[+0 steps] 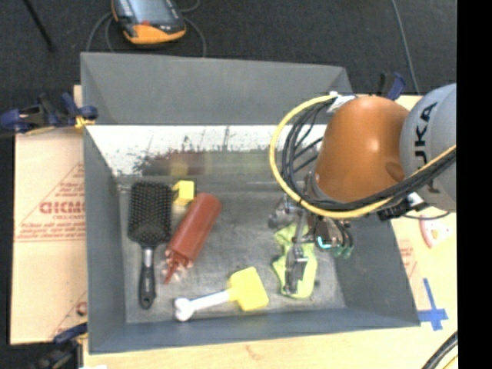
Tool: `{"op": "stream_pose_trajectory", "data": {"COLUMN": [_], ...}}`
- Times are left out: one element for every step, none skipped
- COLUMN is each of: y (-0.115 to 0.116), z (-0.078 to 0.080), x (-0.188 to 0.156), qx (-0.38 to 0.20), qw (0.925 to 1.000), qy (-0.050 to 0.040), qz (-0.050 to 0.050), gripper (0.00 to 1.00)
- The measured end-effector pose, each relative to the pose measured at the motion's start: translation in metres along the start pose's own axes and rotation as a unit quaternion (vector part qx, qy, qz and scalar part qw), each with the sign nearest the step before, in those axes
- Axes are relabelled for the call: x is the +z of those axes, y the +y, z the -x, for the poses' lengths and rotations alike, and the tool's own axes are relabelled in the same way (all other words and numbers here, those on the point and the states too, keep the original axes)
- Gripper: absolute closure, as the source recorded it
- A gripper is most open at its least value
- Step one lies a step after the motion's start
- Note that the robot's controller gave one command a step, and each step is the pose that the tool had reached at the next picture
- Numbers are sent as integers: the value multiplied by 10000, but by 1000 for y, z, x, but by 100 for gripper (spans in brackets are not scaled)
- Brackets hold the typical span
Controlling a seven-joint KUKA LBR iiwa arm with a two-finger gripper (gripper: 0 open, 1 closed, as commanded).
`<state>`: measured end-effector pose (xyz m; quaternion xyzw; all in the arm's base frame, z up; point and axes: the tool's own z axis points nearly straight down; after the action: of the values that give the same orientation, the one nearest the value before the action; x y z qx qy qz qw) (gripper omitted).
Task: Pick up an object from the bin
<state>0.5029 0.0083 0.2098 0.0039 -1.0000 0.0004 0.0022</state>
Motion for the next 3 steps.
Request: {"op": "stream_pose_trajectory", "data": {"y": [0,2,1], "z": [1,-4,3], "x": [-4,37,105], "qx": [2,-104,-215], "qw": [10000,9999,9998], "qy": [-37,-82,-62], "qz": [1,-3,-1], "gripper": [0,0,0]}}
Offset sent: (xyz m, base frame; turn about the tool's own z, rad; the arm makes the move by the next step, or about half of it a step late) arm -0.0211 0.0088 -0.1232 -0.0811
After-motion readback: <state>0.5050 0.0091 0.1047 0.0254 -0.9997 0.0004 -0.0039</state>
